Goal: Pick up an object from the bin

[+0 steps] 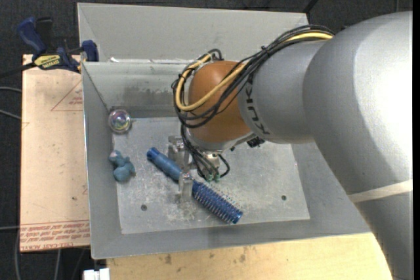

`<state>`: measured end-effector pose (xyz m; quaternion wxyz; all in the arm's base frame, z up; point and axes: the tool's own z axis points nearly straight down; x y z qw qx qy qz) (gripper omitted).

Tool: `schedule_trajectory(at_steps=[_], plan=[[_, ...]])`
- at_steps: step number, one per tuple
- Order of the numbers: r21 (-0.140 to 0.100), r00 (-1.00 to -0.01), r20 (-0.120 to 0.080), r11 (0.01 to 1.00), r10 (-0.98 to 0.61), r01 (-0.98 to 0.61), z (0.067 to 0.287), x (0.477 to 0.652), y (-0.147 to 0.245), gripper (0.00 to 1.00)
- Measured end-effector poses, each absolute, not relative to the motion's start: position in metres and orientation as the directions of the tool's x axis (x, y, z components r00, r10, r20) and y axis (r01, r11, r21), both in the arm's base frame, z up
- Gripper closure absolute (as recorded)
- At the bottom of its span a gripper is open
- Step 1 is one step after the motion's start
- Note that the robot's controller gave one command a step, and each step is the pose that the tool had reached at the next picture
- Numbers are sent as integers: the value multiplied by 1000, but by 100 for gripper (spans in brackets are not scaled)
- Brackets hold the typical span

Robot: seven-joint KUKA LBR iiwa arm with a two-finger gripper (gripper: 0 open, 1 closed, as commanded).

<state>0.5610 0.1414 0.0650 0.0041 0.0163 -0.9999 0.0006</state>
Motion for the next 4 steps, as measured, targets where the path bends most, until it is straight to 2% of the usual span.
schedule_trajectory(at_steps=[1,2,3,4], plan=[[3,-995,-3,995,100,100,101,554,144,0],[2,-934,-2,934,357,357,120,547,141,0],[-1,-859,2,859,511,511,68,549,143,0],[0,-859,2,859,512,512,68,550,143,0]])
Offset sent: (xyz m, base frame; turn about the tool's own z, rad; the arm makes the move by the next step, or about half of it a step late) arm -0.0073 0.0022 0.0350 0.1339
